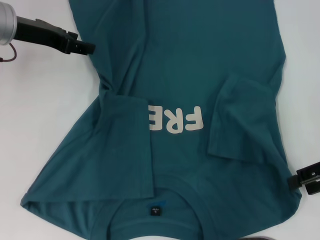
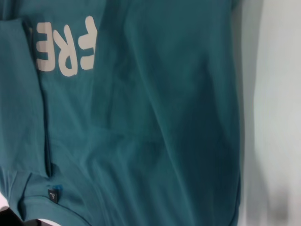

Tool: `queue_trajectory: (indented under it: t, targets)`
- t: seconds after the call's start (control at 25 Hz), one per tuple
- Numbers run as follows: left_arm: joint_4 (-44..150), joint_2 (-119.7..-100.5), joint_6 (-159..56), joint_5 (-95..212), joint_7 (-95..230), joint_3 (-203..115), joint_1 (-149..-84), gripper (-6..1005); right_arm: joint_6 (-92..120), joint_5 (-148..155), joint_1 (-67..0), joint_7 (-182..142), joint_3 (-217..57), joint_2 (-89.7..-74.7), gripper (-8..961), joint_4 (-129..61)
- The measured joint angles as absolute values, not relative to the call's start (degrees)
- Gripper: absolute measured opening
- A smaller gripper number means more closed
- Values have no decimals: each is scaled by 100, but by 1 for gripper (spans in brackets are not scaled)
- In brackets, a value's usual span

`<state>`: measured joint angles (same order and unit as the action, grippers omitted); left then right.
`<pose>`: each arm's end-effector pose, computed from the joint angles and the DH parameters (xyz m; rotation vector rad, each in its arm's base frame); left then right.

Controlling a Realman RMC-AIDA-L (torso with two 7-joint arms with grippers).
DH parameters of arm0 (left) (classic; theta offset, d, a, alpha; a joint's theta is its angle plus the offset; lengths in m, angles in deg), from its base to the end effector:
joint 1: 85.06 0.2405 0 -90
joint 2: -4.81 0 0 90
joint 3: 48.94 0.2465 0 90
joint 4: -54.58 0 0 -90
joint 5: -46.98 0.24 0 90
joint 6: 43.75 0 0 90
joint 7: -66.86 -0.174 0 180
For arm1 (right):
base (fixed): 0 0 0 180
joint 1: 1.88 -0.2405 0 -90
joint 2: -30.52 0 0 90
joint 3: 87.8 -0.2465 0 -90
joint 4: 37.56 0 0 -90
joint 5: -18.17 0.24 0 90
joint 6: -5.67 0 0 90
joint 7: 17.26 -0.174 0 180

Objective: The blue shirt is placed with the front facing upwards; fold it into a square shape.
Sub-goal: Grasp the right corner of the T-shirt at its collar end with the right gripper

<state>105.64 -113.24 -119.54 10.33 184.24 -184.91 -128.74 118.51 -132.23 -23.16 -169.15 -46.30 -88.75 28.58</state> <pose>-0.2324 0.4516 0.0153 -2.5293 -0.9250 -0.0275 0.3255 0.2625 0.0439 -2.1184 2.2313 -0.2184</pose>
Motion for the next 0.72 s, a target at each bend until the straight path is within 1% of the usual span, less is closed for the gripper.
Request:
queue_trajectory:
  t: [0.72]
  targets:
    - [10564, -11315, -11933, 1033, 18392, -18491, -12856, 584, 11638, -13238, -2541, -16845, -4578, -8891, 564, 2444]
